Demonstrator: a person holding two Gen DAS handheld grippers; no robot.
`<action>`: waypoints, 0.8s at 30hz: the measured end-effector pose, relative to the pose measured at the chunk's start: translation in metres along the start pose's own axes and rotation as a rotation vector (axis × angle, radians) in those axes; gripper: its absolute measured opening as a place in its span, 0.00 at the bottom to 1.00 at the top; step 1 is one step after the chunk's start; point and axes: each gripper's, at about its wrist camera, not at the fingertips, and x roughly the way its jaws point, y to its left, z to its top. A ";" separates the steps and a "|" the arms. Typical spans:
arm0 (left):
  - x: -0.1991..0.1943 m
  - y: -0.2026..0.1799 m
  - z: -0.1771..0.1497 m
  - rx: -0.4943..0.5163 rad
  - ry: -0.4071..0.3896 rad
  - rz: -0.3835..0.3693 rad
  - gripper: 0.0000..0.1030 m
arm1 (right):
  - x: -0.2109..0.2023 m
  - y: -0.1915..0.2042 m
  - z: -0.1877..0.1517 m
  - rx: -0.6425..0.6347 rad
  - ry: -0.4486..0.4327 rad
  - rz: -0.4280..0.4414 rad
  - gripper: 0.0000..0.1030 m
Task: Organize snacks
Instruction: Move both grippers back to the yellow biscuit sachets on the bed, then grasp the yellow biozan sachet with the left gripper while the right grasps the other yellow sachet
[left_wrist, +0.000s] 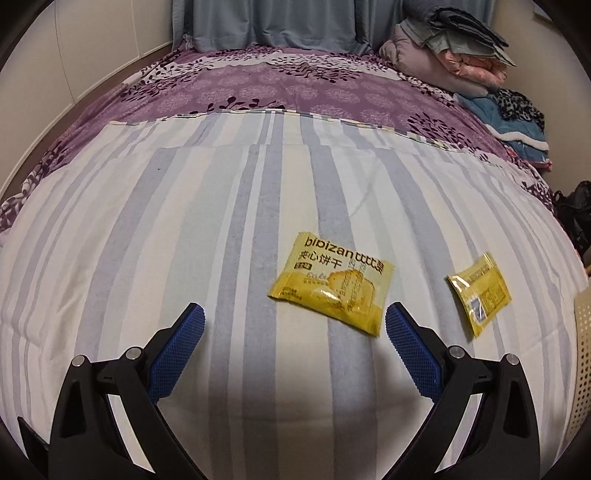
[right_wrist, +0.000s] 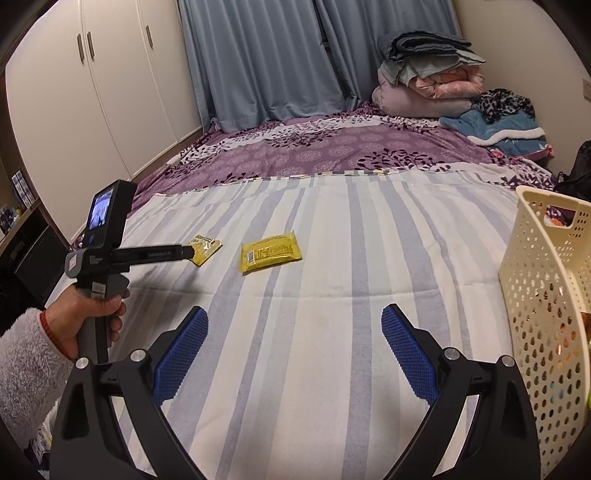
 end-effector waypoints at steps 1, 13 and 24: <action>0.003 0.001 0.003 -0.013 -0.001 0.000 0.97 | 0.004 0.001 0.000 0.001 0.005 0.001 0.92; 0.045 -0.002 0.036 -0.099 0.039 0.093 0.97 | 0.027 0.014 -0.007 -0.009 0.050 0.026 0.92; 0.023 0.024 0.003 -0.068 0.025 0.123 0.97 | 0.030 0.022 -0.010 -0.014 0.057 0.046 0.92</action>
